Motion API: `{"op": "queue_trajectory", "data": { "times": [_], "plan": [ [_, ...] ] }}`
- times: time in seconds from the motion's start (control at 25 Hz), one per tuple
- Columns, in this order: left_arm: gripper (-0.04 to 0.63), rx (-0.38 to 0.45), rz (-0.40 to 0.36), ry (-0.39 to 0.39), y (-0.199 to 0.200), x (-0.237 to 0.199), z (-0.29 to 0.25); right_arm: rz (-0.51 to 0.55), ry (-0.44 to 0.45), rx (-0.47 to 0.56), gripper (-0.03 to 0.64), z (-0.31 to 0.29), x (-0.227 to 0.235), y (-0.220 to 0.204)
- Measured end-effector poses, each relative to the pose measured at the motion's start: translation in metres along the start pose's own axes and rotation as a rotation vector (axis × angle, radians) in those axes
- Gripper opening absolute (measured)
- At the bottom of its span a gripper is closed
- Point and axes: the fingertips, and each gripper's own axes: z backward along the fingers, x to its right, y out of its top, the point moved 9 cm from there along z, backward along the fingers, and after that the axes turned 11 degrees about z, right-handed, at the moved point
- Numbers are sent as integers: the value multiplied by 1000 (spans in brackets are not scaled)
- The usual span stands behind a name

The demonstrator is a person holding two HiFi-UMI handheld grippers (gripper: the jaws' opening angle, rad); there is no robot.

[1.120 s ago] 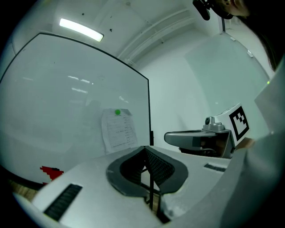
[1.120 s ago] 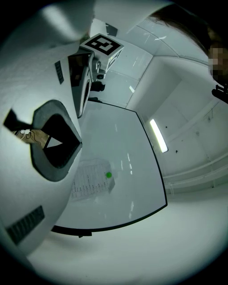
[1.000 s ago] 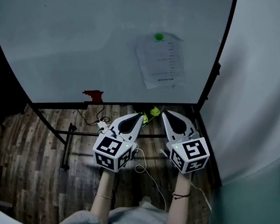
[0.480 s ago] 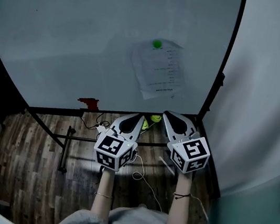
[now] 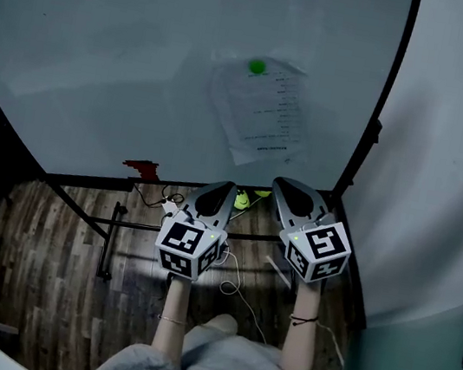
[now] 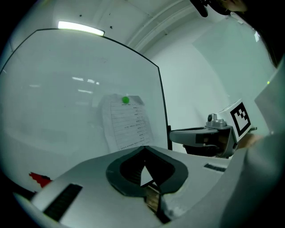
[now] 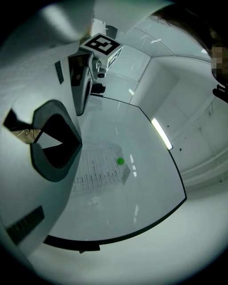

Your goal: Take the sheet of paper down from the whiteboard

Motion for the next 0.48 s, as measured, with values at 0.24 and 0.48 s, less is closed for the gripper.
{"op": "queue_trajectory", "data": {
  "times": [0.24,0.48],
  "plan": [
    [5,-4,-13,-16,3,-7,-26,4,7,-5,0,-16,17,-7],
    [5,-1,-35,-38,19,-17,-49,-9,-17,-6,0,-35,32,-7]
  ]
}}
